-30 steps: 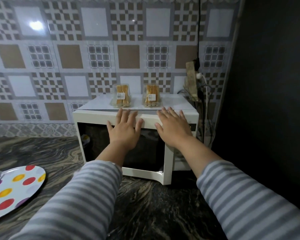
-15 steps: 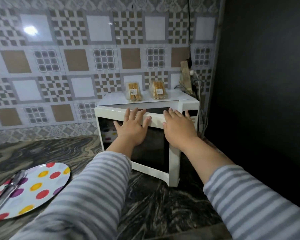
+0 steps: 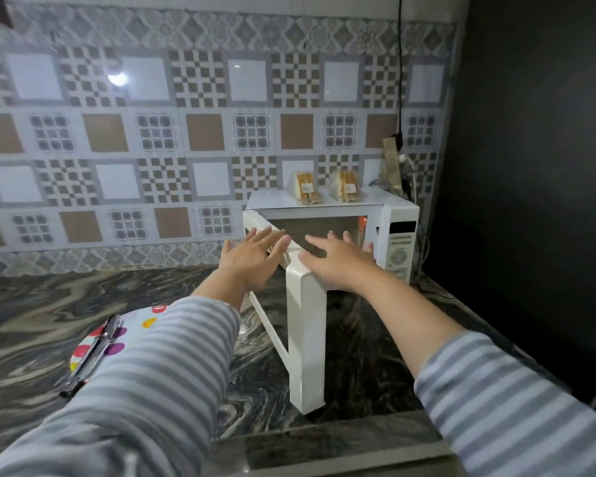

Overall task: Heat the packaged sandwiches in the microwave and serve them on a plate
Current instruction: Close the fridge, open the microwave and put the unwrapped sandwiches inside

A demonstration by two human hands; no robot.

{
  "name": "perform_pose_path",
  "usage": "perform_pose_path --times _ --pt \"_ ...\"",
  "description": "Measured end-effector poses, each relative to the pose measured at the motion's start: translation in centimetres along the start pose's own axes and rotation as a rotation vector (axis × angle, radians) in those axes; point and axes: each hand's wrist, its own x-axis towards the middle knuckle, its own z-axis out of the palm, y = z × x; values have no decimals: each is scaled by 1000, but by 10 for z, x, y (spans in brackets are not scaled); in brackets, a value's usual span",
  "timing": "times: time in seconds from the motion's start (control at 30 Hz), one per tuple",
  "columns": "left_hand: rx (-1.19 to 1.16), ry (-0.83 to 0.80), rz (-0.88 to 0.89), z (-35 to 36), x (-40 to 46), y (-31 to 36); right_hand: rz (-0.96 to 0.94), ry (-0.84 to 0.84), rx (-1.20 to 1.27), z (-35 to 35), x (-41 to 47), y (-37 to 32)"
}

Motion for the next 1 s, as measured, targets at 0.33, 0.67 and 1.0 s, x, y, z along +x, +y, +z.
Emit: perform_pose_path --times 0.33,0.67,1.0 --pt "104 -93 38 -41 -17 -45 -30 2 -139 24 -3 -54" --pt "131 30 22 -67 23 -14 75 5 -95 16 28 -22" --pt "-54 33 66 -7 125 44 167 77 -67 -5 133 64"
